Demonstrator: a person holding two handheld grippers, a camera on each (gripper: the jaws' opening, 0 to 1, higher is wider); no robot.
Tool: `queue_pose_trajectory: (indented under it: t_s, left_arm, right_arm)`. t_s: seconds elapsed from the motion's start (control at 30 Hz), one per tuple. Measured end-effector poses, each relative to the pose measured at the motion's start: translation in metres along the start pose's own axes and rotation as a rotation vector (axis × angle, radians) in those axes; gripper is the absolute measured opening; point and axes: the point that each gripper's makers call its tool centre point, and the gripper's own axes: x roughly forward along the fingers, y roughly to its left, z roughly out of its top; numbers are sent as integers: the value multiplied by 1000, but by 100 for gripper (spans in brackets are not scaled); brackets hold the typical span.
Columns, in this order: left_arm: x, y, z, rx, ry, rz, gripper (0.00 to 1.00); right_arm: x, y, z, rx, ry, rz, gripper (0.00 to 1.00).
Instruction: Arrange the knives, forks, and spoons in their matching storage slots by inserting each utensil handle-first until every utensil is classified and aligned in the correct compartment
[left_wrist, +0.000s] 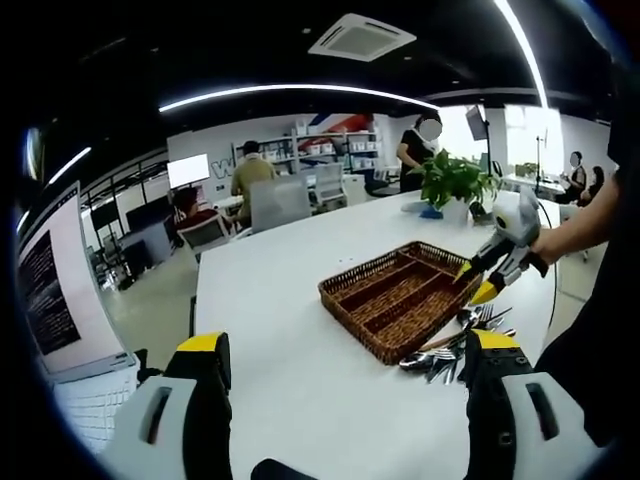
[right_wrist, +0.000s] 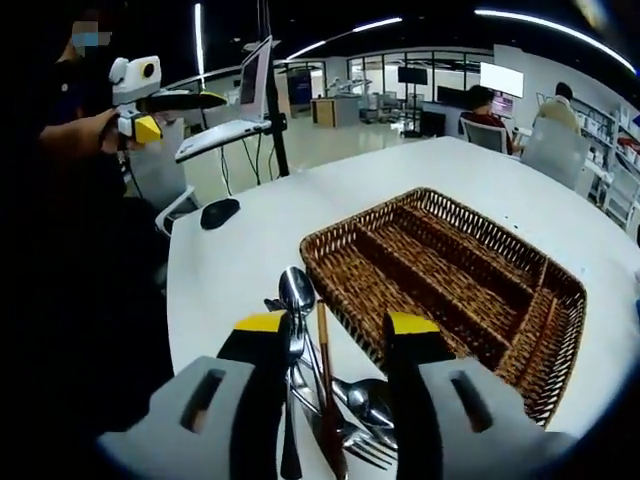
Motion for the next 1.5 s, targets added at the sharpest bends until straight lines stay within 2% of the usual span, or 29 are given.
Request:
queue_pose_trajectory:
  t_s: [0.07,0.2,0.43,0.6,0.83,0.93,0.97,1.1,1.2,1.23,1.27,1.3,1.37,1.4,1.47,1.5]
  left_arm:
    - [-1,1,-1,-3,0,3,100]
    - [-3,5,-2,-9,-1,13,100]
    - [-8,8,-6,-18,6,23,100]
    - [-11,12,-10,-24,11,34,100]
    - [-16,15,-15,-30,22,42,100]
    - [-19,16,-16,-36,20,51,100]
    - [-20,17,-16,-36,21,54,100]
    - [-25,19,-19,-43,26,64,100]
    - [-28,21,-20,-45,29,70,100]
    - [-28,21,-21,-46,29,71,100]
    - [-29,21,-21,-47,30,73,100]
    - [-30,21,-21,-47,30,74,100]
    - [-31,21,-23,-46,34,77,100]
    - [-31,22,-23,-47,34,78,100]
    - [-32,22,-23,-48,33,79,100]
    - [-32,22,-23,-46,34,80,99]
  right_arm:
    - [5,6,-6,6,25,38,35]
    - [16,10,-16,6,60,59,29]
    - [35,13,-28,15,102,83,28]
    - [53,7,-38,15,127,85,25]
    - [69,10,-47,7,161,89,18]
    - [71,10,-52,7,183,86,17]
    - [72,13,-51,42,168,100,16]
    - [77,5,-55,7,185,61,12]
    - [80,4,-56,21,183,64,11]
    - [80,3,-59,2,199,59,12]
    - [80,5,-56,-33,184,64,11]
    - [78,4,-59,-28,199,57,11]
    - [79,2,-58,-78,198,59,11]
    - [78,3,-58,-135,208,58,10]
    - [78,1,-57,-175,210,48,8]
    - [78,3,-58,-157,205,50,7]
